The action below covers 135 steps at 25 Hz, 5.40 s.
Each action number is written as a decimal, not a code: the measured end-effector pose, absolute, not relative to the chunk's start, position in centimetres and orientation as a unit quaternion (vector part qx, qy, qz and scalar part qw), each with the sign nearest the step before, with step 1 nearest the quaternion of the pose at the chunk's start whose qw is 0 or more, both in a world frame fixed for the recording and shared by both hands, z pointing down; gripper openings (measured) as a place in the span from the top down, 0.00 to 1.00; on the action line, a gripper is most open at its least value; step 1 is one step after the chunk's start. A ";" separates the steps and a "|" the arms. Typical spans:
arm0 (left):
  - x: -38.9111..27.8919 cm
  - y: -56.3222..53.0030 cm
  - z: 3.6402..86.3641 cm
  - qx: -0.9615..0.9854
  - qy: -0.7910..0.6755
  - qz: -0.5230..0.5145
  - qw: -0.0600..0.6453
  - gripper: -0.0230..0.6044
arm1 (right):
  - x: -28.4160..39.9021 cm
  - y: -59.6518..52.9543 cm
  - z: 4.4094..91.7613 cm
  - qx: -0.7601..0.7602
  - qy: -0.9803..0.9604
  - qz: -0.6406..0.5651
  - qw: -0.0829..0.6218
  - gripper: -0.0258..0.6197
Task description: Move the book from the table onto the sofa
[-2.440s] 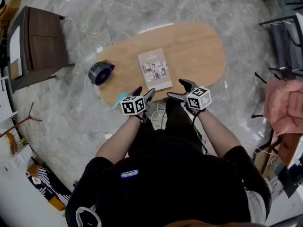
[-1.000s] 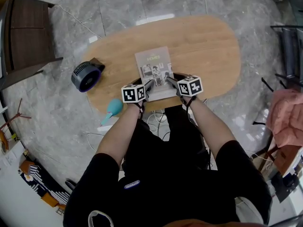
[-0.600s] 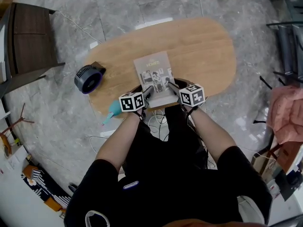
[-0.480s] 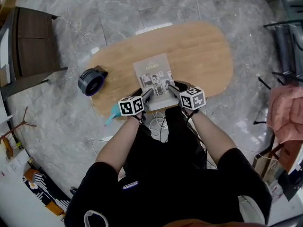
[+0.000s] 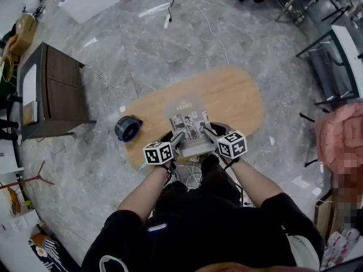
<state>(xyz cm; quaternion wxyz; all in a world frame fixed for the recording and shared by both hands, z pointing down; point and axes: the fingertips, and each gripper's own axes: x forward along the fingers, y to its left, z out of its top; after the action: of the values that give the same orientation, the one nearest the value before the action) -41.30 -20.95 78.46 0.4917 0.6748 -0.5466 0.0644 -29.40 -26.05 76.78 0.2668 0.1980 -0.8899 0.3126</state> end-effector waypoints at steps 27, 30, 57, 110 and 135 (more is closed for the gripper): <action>-47.7 -8.5 56.2 0.790 -0.484 -0.036 0.374 0.58 | -35.3 -11.2 52.2 0.315 -0.917 0.176 0.172 0.75; -46.3 -7.4 54.9 0.805 -0.464 -0.033 0.368 0.58 | -33.7 -9.4 51.0 0.338 -0.910 0.173 0.166 0.76; -6.5 -4.0 51.0 0.912 -0.272 0.055 0.303 0.62 | 6.8 0.4 49.2 0.544 -0.818 0.186 0.010 0.76; 32.5 -17.8 49.5 0.951 0.031 0.088 0.293 0.66 | 40.7 -6.1 47.3 0.769 -0.614 0.173 -0.052 0.76; 60.4 -22.0 53.3 0.946 0.020 0.132 0.294 0.66 | 69.1 -10.6 51.2 0.751 -0.626 0.186 -0.097 0.77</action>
<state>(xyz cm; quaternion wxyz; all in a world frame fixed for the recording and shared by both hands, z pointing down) 60.40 -22.01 53.27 0.2941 0.9464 0.0198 0.1321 69.09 -10.57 51.19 -0.0966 0.7509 -0.6262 0.1863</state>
